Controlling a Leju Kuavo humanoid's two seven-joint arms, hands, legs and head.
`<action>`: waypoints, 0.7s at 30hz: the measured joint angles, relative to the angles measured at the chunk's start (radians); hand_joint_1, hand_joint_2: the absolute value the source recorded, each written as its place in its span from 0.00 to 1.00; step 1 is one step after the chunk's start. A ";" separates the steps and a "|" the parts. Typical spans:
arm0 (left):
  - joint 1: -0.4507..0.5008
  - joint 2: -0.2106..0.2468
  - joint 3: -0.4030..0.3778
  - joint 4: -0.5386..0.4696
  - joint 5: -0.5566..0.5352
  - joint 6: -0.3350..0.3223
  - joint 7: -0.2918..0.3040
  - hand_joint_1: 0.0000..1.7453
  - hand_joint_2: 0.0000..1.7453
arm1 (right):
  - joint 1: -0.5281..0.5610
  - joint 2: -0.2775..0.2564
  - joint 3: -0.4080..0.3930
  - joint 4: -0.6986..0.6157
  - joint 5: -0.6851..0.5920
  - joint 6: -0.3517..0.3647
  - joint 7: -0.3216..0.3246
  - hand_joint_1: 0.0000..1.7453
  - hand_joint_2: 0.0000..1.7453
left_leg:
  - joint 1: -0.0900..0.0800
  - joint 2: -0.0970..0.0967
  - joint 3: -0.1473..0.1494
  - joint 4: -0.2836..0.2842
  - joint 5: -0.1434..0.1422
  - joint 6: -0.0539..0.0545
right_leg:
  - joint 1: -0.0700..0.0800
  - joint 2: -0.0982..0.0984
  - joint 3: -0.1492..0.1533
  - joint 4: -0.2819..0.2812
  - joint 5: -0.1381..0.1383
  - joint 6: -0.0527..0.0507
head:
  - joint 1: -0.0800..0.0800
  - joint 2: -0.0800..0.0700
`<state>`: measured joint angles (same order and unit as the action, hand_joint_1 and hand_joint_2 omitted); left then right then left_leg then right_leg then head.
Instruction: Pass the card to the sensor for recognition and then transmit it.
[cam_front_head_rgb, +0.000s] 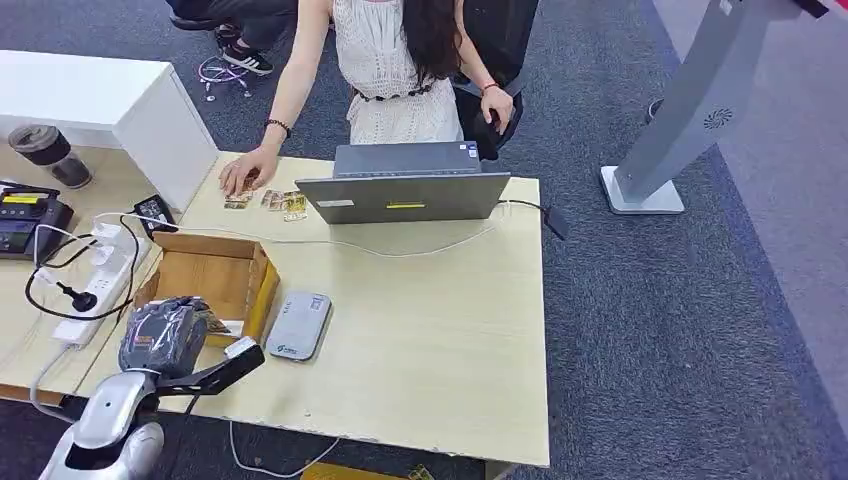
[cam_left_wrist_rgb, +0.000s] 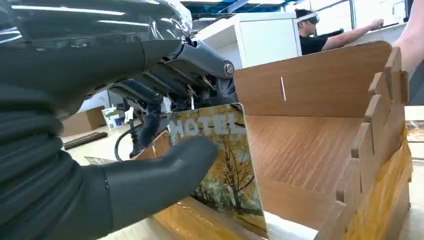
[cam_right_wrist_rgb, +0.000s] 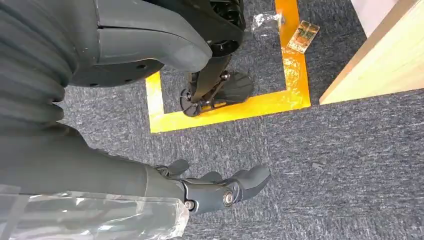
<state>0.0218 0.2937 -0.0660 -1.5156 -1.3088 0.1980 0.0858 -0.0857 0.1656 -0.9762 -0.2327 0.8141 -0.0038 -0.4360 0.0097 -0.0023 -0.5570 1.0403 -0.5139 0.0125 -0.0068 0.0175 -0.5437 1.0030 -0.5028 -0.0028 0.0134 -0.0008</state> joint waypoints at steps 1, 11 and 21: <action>0.000 0.000 0.000 0.000 0.002 0.000 0.000 1.00 1.00 | 0.000 0.000 0.000 0.000 0.000 0.000 0.000 0.00 1.00 | 0.000 0.000 0.000 0.000 0.000 0.000 | 0.000 0.000 0.000 0.000 0.000 0.000 | 0.000 0.000; 0.000 0.000 0.000 0.000 0.006 -0.001 -0.002 1.00 1.00 | 0.000 0.000 0.000 0.000 0.000 0.000 0.000 0.00 1.00 | 0.000 0.000 0.000 0.000 0.000 0.000 | 0.000 0.000 0.000 0.000 0.000 0.000 | 0.000 0.000; -0.001 -0.001 0.000 0.000 0.007 -0.002 -0.002 1.00 1.00 | 0.000 0.000 -0.005 0.000 0.000 0.000 0.002 0.00 1.00 | 0.000 0.000 0.000 0.000 0.000 0.000 | 0.000 0.000 0.000 0.000 0.000 0.000 | 0.000 0.000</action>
<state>0.0205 0.2930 -0.0660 -1.5156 -1.3016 0.1965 0.0843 -0.0853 0.1652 -0.9812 -0.2327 0.8144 -0.0038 -0.4345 0.0097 -0.0023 -0.5569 1.0404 -0.5139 0.0125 -0.0068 0.0175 -0.5439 1.0030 -0.5028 -0.0028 0.0133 -0.0008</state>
